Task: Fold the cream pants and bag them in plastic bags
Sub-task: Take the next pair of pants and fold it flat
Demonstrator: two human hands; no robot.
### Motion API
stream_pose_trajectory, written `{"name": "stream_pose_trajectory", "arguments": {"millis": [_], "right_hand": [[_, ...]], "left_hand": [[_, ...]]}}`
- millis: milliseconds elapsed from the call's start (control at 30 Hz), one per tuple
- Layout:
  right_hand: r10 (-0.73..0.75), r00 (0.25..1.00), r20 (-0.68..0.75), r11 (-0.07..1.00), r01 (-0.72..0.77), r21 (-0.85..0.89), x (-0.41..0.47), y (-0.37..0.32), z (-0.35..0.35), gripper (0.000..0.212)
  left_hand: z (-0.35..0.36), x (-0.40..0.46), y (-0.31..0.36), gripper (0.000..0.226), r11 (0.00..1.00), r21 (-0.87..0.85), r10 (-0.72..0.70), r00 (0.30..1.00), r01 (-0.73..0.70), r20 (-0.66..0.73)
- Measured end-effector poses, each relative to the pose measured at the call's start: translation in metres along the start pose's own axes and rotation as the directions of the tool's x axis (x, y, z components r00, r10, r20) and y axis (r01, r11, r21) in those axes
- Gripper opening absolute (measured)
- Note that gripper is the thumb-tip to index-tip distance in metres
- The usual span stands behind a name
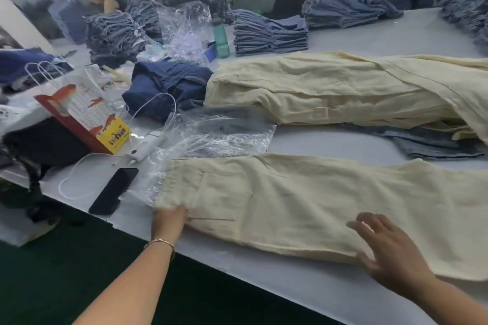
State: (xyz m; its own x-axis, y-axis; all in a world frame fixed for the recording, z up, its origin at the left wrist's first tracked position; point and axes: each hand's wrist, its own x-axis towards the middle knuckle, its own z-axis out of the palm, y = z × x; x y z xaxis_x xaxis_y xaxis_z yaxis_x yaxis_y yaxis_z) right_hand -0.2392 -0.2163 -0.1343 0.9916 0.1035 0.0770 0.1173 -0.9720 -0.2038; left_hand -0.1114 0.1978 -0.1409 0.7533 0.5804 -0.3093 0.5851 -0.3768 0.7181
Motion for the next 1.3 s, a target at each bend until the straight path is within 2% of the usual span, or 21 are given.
{"name": "stream_pose_trajectory", "arguments": {"millis": [100, 200, 267, 333, 400, 433, 500, 533, 567, 600, 633, 667, 700, 767, 800, 867, 933, 967, 1033, 1167, 1300], "right_hand": [[-0.051, 0.996, 0.080, 0.999, 0.049, 0.023, 0.029, -0.046, 0.020, 0.067], [-0.088, 0.983, 0.160, 0.995, 0.079, 0.058, 0.051, -0.082, 0.045, 0.073], [-0.093, 0.980, 0.176, 0.994, 0.081, 0.076, 0.058, -0.102, 0.055, 0.081], [-0.156, 0.972, 0.177, 0.987, 0.160, -0.012, 0.063, -0.120, 0.053, 0.093], [-0.183, 0.970, 0.163, 0.977, 0.197, -0.081, 0.070, -0.134, 0.051, 0.102], [-0.160, 0.975, 0.154, 0.981, 0.175, -0.087, 0.074, -0.140, 0.052, 0.104], [-0.147, 0.967, 0.209, 0.979, 0.173, -0.111, 0.081, -0.147, 0.052, 0.104], [-0.156, 0.963, 0.220, 0.976, 0.184, -0.116, 0.083, -0.150, 0.053, 0.101], [-0.162, 0.960, 0.228, 0.972, 0.195, -0.133, 0.084, -0.152, 0.056, 0.098], [-0.159, 0.956, 0.245, 0.968, 0.200, -0.150, 0.084, -0.156, 0.056, 0.098], [-0.138, 0.952, 0.273, 0.975, 0.179, -0.133, 0.083, -0.158, 0.057, 0.099], [-0.121, 0.952, 0.282, 0.979, 0.161, -0.125, 0.083, -0.159, 0.058, 0.099], [-0.122, 0.949, 0.290, 0.981, 0.159, -0.109, 0.083, -0.159, 0.060, 0.097], [-0.135, 0.947, 0.291, 0.978, 0.175, -0.115, 0.084, -0.157, 0.064, 0.093], [-0.145, 0.950, 0.278, 0.975, 0.184, -0.121, 0.084, -0.156, 0.066, 0.092], [-0.129, 0.957, 0.262, 0.977, 0.167, -0.131, 0.082, -0.156, 0.068, 0.091], [-0.118, 0.956, 0.269, 0.980, 0.156, -0.125, 0.084, -0.157, 0.070, 0.091], [-0.111, 0.955, 0.275, 0.981, 0.150, -0.123, 0.085, -0.158, 0.069, 0.091], [-0.131, 0.954, 0.269, 0.975, 0.173, -0.141, 0.088, -0.161, 0.069, 0.091], [-0.361, 0.908, 0.215, 0.896, 0.401, -0.192, 0.098, -0.169, 0.065, 0.075], [-0.473, 0.828, 0.300, 0.828, 0.534, -0.168, 0.121, -0.197, 0.053, 0.079]], "left_hand": [[-0.008, 0.019, 0.008, 0.063, 0.920, -0.334, -0.206, 0.978, 0.207, 0.038], [-0.010, 0.022, 0.009, 0.040, 0.766, -0.570, -0.293, 0.951, 0.297, 0.102], [-0.008, 0.021, 0.013, 0.020, 0.647, -0.659, -0.284, 0.923, 0.383, 0.258], [-0.008, 0.016, 0.026, 0.010, 0.647, -0.645, -0.202, 0.907, 0.407, 0.369], [-0.013, 0.019, 0.047, 0.011, 0.829, -0.507, -0.070, 0.944, 0.236, 0.324], [-0.019, 0.023, 0.059, 0.011, 0.931, -0.347, 0.003, 0.947, 0.115, 0.321], [-0.031, 0.034, 0.078, 0.019, 1.000, -0.001, 0.029, 0.908, -0.031, 0.418], [-0.037, 0.039, 0.079, 0.026, 0.974, 0.191, 0.020, 0.892, -0.118, 0.451], [-0.043, 0.043, 0.078, 0.034, 0.872, 0.422, -0.003, 0.861, -0.246, 0.508], [-0.049, 0.045, 0.073, 0.044, 0.720, 0.610, -0.072, 0.839, -0.330, 0.539], [-0.052, 0.042, 0.069, 0.049, 0.671, 0.696, -0.197, 0.843, -0.257, 0.501], [-0.052, 0.046, 0.064, 0.049, 0.731, 0.678, -0.348, 0.815, -0.073, 0.463], [-0.052, 0.043, 0.060, 0.049, 0.738, 0.675, -0.437, 0.771, 0.013, 0.463], [-0.045, 0.040, 0.056, 0.047, 0.742, 0.671, -0.424, 0.769, -0.009, 0.478], [-0.039, 0.041, 0.054, 0.044, 0.759, 0.647, -0.312, 0.829, -0.076, 0.463], [-0.031, 0.036, 0.048, 0.037, 0.710, 0.640, 0.073, 0.934, -0.296, 0.351], [-0.022, 0.027, 0.043, 0.029, 0.742, 0.530, 0.313, 0.911, -0.410, 0.268], [-0.017, 0.024, 0.040, 0.026, 0.793, 0.454, 0.328, 0.912, -0.407, 0.245], [-0.003, 0.023, 0.034, 0.035, 0.870, 0.393, 0.217, 0.947, -0.298, 0.237], [0.007, 0.031, 0.020, 0.051, 0.793, 0.576, 0.146, 0.980, -0.198, 0.136], [-0.001, 0.044, 0.021, 0.046, 0.814, 0.567, 0.077, 0.991, -0.123, 0.106]]}}
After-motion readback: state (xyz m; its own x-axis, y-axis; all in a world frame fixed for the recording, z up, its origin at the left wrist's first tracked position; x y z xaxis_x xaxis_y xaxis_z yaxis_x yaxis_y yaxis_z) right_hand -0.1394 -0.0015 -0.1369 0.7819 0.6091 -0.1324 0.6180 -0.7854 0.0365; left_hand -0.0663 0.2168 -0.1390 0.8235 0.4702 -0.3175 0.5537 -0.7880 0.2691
